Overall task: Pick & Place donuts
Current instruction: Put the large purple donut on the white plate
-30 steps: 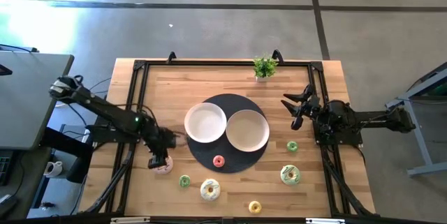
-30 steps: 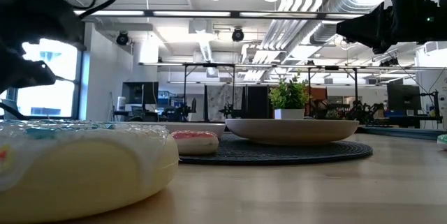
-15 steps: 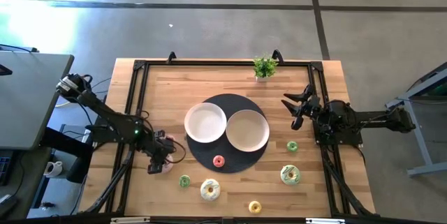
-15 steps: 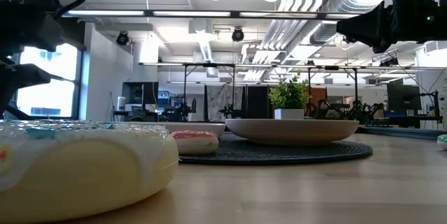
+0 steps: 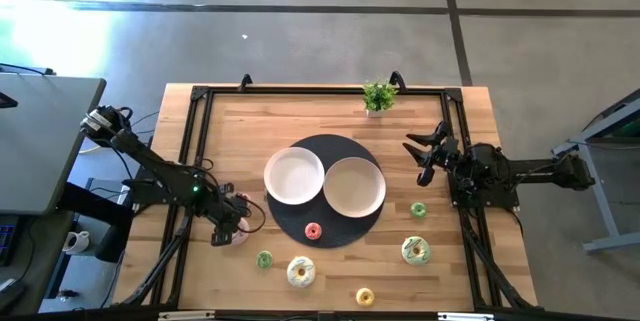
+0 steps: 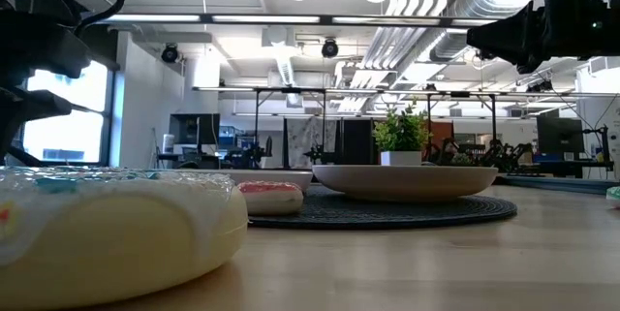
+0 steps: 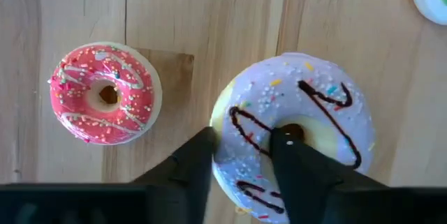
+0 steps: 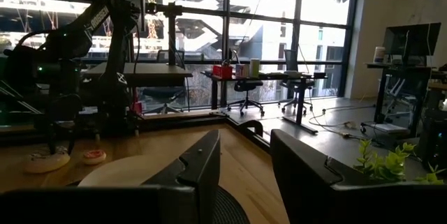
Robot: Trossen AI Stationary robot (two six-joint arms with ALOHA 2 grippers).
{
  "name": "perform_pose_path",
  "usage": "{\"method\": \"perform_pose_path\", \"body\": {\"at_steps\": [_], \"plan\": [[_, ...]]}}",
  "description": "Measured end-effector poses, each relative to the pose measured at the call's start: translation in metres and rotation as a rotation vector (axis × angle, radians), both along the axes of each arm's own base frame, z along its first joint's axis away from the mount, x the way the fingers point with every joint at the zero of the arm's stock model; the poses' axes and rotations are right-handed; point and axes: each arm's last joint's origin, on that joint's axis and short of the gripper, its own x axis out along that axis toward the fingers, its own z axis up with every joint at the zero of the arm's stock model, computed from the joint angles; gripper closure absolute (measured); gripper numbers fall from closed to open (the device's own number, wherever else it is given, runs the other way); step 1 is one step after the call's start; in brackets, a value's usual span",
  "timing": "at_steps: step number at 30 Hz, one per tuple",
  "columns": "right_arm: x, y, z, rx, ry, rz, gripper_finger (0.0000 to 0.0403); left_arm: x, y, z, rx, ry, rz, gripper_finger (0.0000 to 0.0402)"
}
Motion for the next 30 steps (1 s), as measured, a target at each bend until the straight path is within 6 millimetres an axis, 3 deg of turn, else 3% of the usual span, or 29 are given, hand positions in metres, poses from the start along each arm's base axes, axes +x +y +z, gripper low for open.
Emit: {"method": "perform_pose_path", "body": {"at_steps": [6, 10, 17, 21, 24, 30], "plan": [[0.0, 0.0, 0.0, 0.0, -0.001, 0.0, 0.0279, 0.001, -0.001, 0.0, -0.01, -0.01, -0.001, 0.0387], [0.0, 0.0, 0.002, -0.001, -0.02, -0.001, 0.0279, 0.008, -0.004, 0.01, -0.02, -0.067, 0.011, 0.0383], [-0.002, 0.0, 0.007, -0.03, -0.067, -0.006, 0.0279, 0.038, -0.009, 0.064, 0.057, -0.33, 0.02, 0.0389], [-0.002, 0.0, 0.009, -0.037, -0.081, -0.005, 0.0279, 0.057, 0.008, 0.095, 0.162, -0.451, 0.132, 0.0393], [-0.002, 0.0, 0.011, -0.036, -0.098, -0.005, 0.0279, 0.069, 0.028, 0.107, 0.178, -0.482, 0.196, 0.0393], [-0.003, 0.0, 0.011, -0.035, -0.101, -0.003, 0.0279, 0.094, 0.082, 0.091, 0.245, -0.388, 0.367, 0.0394]]}}
